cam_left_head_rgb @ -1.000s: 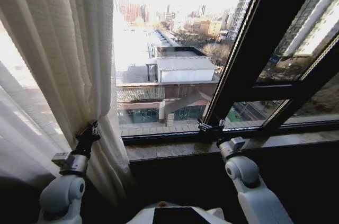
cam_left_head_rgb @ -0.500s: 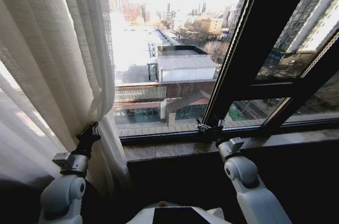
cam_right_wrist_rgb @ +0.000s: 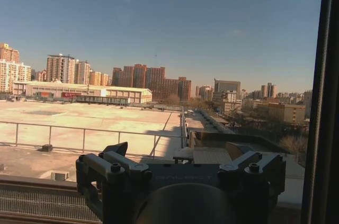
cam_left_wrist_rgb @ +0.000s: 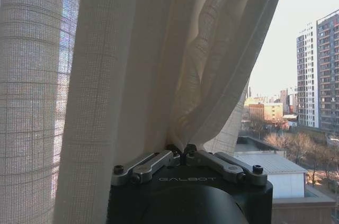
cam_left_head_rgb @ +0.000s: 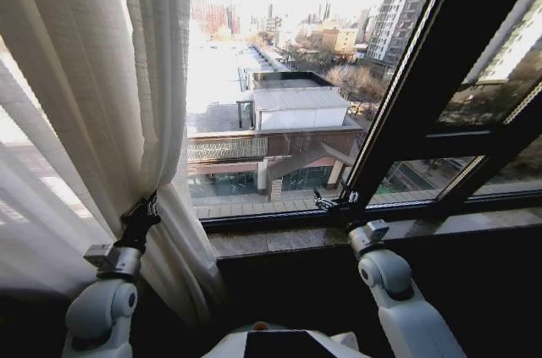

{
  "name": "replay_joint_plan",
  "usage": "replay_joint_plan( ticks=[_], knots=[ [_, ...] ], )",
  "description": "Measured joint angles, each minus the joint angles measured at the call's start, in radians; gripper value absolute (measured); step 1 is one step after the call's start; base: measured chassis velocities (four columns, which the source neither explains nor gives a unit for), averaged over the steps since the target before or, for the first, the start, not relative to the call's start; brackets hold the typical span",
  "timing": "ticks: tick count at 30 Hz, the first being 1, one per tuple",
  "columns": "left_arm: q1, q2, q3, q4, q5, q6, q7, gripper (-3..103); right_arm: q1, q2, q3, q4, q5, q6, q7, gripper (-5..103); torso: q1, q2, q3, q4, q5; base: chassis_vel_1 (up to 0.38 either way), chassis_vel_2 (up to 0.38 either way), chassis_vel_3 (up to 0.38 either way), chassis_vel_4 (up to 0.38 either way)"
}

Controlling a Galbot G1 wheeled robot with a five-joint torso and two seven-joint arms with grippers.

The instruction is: Open the curtains by pulling them apart, changing their state from closed to fully open.

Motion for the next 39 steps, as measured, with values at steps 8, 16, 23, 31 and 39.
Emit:
replay_joint_plan(
  ticks=[8, 16, 23, 31, 39],
  knots=[
    [-0.006, -0.012, -0.021, 0.002, 0.000, -0.001, -0.022, 0, 0.000, 0.000, 0.001, -0.003, 0.004, 0.005, 0.002, 100, 0.000, 0.000, 0.000, -0.0003, 0.0008, 0.006, 0.005, -0.008, -0.003],
    [-0.037, -0.024, -0.132, 0.024, -0.044, -0.002, -0.069, 0, -0.001, -0.002, 0.002, -0.008, 0.005, 0.006, 0.002, 100, 0.000, 0.000, 0.000, -0.0002, 0.0000, 0.000, 0.000, 0.000, 0.000],
    [-0.035, -0.003, -0.303, 0.075, -0.175, -0.003, -0.091, 0, 0.010, -0.004, -0.005, -0.022, 0.004, 0.007, -0.002, 100, 0.000, 0.000, 0.000, -0.0002, 0.0003, 0.000, 0.000, 0.000, 0.000],
    [-0.033, 0.023, -0.414, 0.150, -0.261, 0.002, -0.116, 0, 0.022, -0.003, -0.019, -0.028, 0.003, 0.007, -0.004, 100, 0.000, 0.000, 0.000, 0.0000, 0.0000, 0.000, 0.000, 0.000, 0.000],
    [-0.071, 0.061, -0.480, 0.199, -0.302, 0.038, -0.242, 0, 0.027, -0.001, -0.031, -0.039, 0.001, 0.006, -0.006, 100, 0.000, 0.000, 0.000, -0.0003, 0.0002, 0.000, 0.000, 0.000, 0.000]
  ],
)
